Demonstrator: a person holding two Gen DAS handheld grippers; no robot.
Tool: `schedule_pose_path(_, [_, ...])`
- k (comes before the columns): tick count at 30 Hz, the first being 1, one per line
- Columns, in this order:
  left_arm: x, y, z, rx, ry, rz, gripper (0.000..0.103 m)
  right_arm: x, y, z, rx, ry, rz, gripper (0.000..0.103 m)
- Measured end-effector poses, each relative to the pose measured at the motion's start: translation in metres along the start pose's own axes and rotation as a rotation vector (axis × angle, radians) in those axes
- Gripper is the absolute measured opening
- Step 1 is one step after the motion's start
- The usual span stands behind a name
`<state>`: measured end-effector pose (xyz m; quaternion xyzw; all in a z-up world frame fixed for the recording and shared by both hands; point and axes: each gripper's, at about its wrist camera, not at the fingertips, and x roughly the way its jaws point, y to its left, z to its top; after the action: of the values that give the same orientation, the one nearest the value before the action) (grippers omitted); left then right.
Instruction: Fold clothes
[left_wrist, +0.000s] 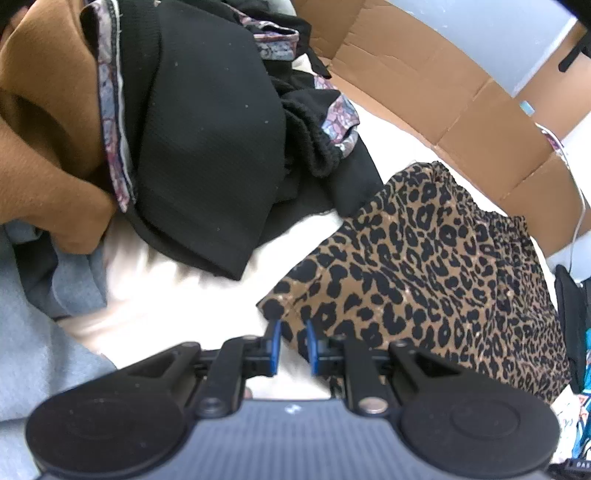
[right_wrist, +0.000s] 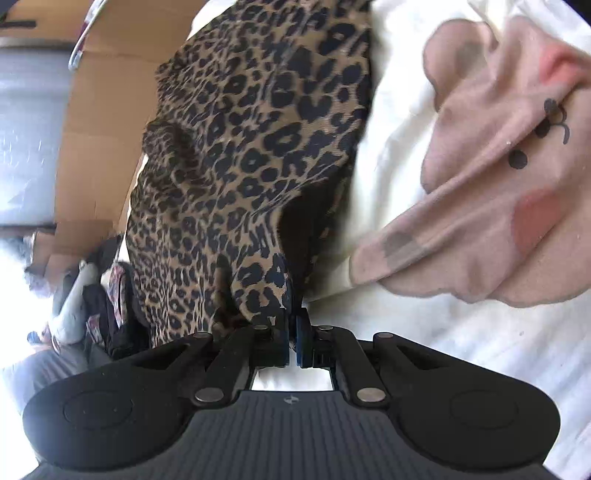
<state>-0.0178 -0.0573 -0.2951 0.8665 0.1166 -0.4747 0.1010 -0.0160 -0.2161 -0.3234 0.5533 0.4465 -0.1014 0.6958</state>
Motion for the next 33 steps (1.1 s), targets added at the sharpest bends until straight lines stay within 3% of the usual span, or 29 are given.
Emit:
schedule_pose_path(7, [-0.004, 0.001, 0.001, 0.044, -0.025, -0.018, 0.016, -0.001, 0.005, -0.012, -0.058, 0.004, -0.139, 0.001])
schedule_pose_path(8, [-0.005, 0.002, 0.002, 0.110, -0.037, -0.018, 0.016, -0.001, 0.006, -0.014, -0.065, 0.003, -0.170, 0.002])
schedule_pose_path(9, [-0.005, 0.002, 0.003, 0.273, -0.063, -0.016, 0.017, -0.001, 0.007, -0.015, -0.076, 0.005, -0.200, 0.002])
schedule_pose_path(11, [-0.005, 0.002, 0.005, 0.300, -0.070, -0.012, 0.018, -0.003, 0.011, -0.017, -0.110, 0.015, -0.244, 0.004])
schedule_pose_path(13, [-0.005, 0.000, 0.007, 0.357, -0.082, -0.009, 0.021, -0.010, 0.014, -0.018, -0.126, 0.005, -0.245, 0.004])
schedule_pose_path(20, [0.006, -0.003, 0.012, 0.413, -0.117, 0.013, 0.037, -0.032, 0.036, -0.010, -0.236, -0.033, -0.237, 0.006])
schedule_pose_path(22, [0.010, -0.005, 0.010, 0.462, -0.159, 0.037, 0.042, -0.034, 0.047, -0.007, -0.283, -0.046, -0.236, 0.012])
schedule_pose_path(24, [0.016, -0.006, 0.006, 0.515, -0.191, 0.060, 0.042, -0.037, 0.058, -0.009, -0.311, -0.069, -0.233, 0.039])
schedule_pose_path(25, [0.019, -0.005, 0.005, 0.515, -0.196, 0.054, 0.042, -0.038, 0.062, -0.009, -0.319, -0.079, -0.229, 0.042])
schedule_pose_path(33, [0.035, 0.003, -0.004, 0.594, -0.193, 0.008, 0.041, -0.032, 0.068, -0.015, -0.320, -0.079, -0.219, 0.043])
